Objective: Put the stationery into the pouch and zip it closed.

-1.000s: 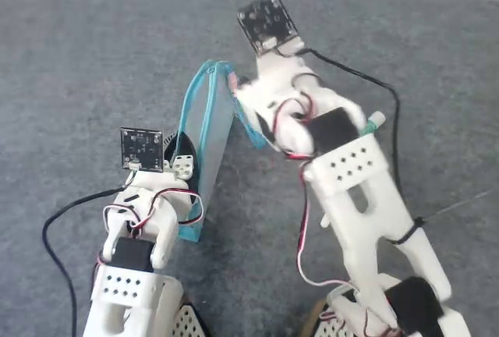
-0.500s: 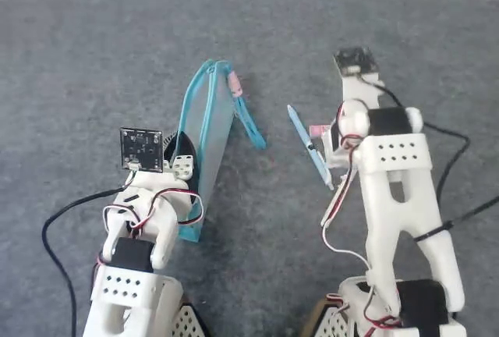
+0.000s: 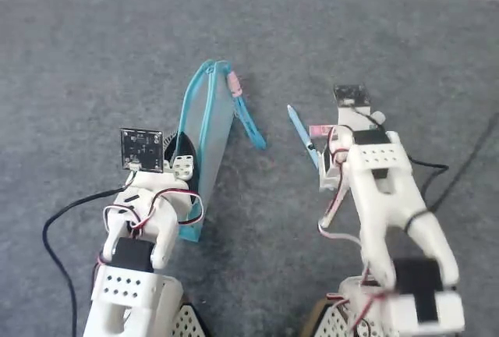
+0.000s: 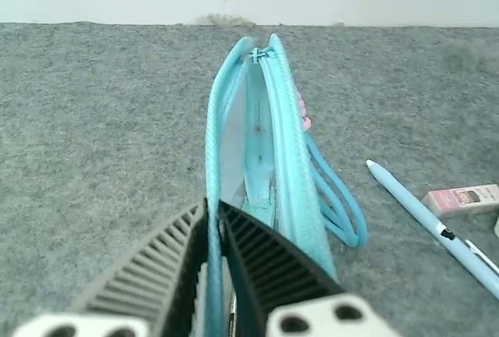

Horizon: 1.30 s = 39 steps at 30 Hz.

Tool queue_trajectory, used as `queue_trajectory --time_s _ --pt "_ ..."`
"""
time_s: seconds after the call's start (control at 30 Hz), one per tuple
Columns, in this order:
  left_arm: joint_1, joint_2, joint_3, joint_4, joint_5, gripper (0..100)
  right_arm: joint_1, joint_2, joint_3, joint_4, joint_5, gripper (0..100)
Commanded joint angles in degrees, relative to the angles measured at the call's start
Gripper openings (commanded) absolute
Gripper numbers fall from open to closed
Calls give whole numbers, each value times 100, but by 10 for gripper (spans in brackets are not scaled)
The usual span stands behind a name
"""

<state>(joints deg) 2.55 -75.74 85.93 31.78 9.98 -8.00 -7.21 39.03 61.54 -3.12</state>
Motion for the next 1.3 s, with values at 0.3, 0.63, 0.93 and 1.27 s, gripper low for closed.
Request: queue_trajectory --time_s 0.3,0.63,0.93,1.27 --pt "185 26 66 -18 510 12 251 1059 -686 -75 -519 143" --pt "18 35 -242 255 897 12 295 1182 -765 -40 -519 62" --pt "-360 18 -145 246 879 12 286 1156 -765 -31 -176 6" --pt "-246 9 40 149 862 12 391 66 -642 558 -132 6"
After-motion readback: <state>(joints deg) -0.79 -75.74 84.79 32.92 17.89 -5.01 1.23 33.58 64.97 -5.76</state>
